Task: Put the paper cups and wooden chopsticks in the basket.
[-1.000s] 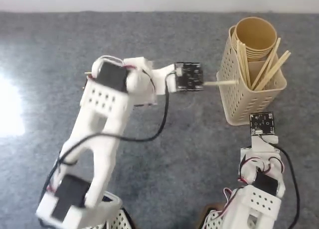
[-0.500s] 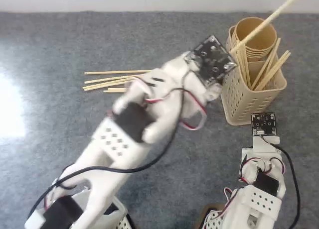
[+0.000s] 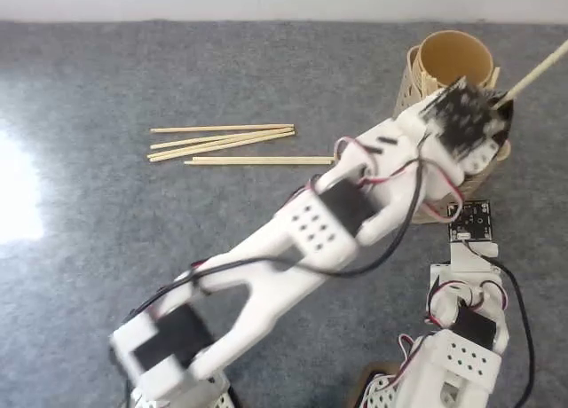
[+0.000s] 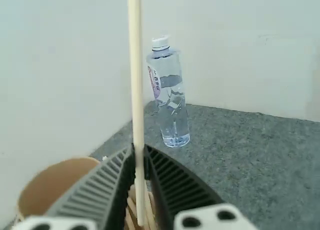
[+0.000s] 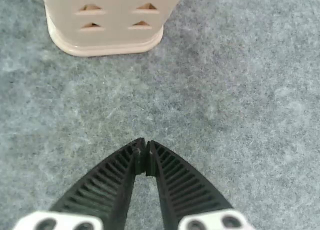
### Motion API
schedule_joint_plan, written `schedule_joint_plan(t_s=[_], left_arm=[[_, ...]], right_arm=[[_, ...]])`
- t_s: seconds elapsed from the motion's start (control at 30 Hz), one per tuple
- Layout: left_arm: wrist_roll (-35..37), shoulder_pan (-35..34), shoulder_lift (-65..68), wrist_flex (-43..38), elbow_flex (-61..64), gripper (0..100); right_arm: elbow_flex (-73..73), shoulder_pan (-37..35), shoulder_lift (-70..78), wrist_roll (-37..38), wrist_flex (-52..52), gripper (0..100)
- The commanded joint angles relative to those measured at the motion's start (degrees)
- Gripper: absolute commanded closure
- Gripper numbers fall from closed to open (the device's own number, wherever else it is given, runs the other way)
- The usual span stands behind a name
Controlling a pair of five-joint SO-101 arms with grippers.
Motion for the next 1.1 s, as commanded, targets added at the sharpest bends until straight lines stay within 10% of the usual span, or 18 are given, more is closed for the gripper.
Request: schedule_joint_plan(t_s=[0.0, 0.83, 1.07], left_arm=[[2.6, -0.7, 8.4, -1.4, -11.1, 99], [7.3, -3.2, 9.1, 15.5, -13.8, 87], [-14.2, 0.1, -10.8, 38.5, -18.5, 88]], right_arm=[[-0.3, 0.5, -0.5, 0.4, -0.5, 99.2], [-0.3, -1.6, -0.5, 0.6, -0.5, 99.2], [-0.3, -1.6, -0.5, 0.6, -0.6, 99.2]])
